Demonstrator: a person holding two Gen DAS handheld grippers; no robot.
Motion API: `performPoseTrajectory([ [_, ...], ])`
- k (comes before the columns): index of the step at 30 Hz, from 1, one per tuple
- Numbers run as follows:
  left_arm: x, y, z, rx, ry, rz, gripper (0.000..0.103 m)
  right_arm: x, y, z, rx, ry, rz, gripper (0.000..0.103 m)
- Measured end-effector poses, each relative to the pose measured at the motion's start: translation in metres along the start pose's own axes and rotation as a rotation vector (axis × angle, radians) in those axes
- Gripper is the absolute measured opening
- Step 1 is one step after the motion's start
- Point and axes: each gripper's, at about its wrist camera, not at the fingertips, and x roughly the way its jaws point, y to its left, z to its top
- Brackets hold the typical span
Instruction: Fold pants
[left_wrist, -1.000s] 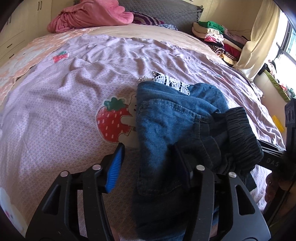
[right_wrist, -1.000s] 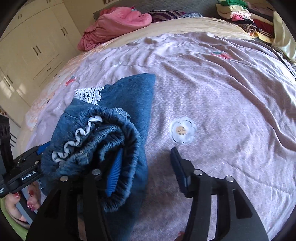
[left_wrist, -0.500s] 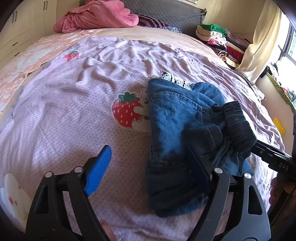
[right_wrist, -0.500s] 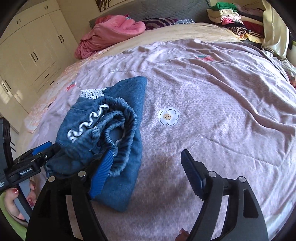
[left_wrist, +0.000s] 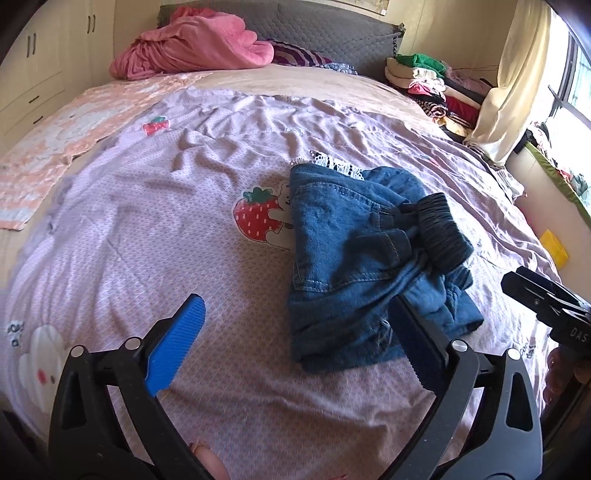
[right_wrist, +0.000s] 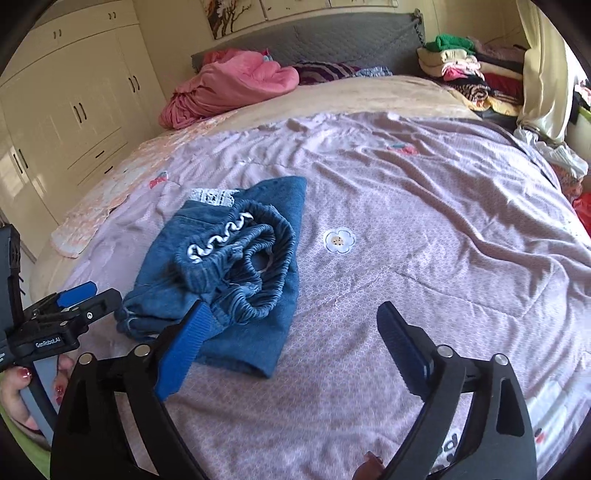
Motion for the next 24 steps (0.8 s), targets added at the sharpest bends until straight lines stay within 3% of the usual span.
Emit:
performPoseTrajectory([
  [24,-0.066,-0.021,-0.046,0.044,-0.063,0.014,0.093,-0.074,0.031,-0.036,-0.093,-0.078,-0.028,0.098],
])
